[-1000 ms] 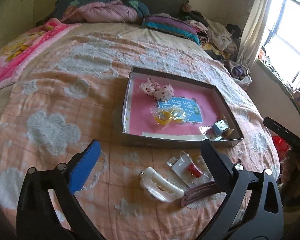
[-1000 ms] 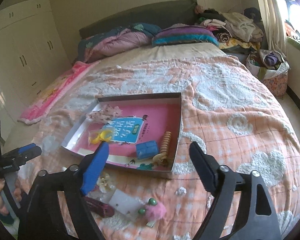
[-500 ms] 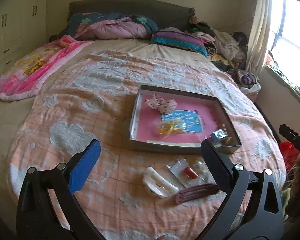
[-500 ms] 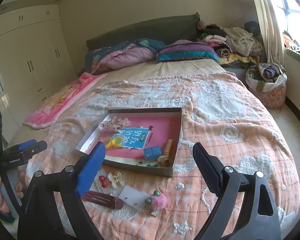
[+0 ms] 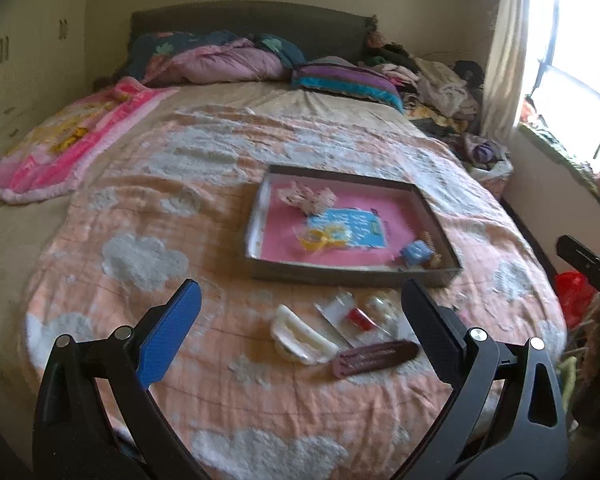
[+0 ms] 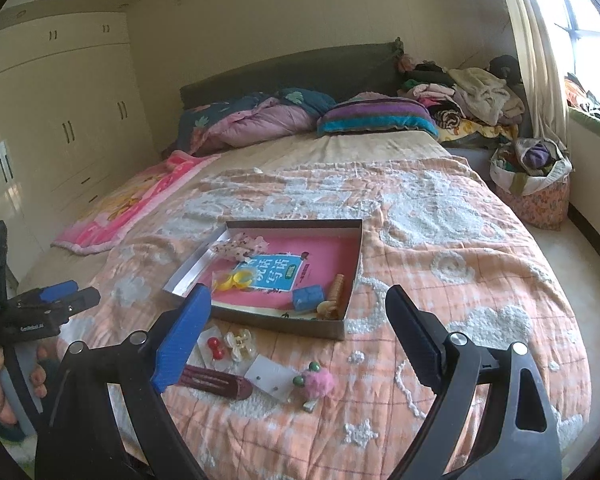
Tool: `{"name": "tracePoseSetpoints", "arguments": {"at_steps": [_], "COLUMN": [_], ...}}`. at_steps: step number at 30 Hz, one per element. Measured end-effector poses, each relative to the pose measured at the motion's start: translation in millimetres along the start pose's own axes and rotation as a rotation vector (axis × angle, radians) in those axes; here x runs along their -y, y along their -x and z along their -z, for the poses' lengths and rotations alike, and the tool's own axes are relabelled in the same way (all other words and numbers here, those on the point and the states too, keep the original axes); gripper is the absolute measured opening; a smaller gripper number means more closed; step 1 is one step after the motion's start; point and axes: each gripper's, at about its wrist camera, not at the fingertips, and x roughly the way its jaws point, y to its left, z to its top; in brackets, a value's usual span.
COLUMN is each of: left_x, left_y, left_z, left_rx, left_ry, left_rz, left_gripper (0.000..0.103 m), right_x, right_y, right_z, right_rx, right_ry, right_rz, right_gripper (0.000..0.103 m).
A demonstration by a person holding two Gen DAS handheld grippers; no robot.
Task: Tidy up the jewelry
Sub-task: 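Withdraw both tools and move them toward the white claw clip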
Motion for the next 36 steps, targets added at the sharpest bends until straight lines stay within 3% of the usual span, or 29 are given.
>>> {"name": "tracePoseSetpoints", "arguments": {"at_steps": [13, 25, 36], "left_x": [20.2, 34.7, 17.2], "left_y": [0.5, -10.0, -23.4], "left_z": [34.3, 70.3, 82.9], "left_rx": [-0.045, -0.144, -0.199], "left_ry": [-0.043, -0.111, -0.079], "left_rz": [0.036, 0.046, 0.020], "left_gripper": [0.094, 0.094, 0.094], "right_x": [-7.5, -12.5, -26.9], "right_y": [16.8, 18.0, 6.2], "right_z": [18.7, 42.5, 58.2], "right_rx": [-0.013, -0.062, -0.115], "right_ry": [0.058, 0.093, 0.132], "right_rz": [-0.009, -0.025, -0.058], "right_gripper": [0.088, 0.088, 0.088]}}
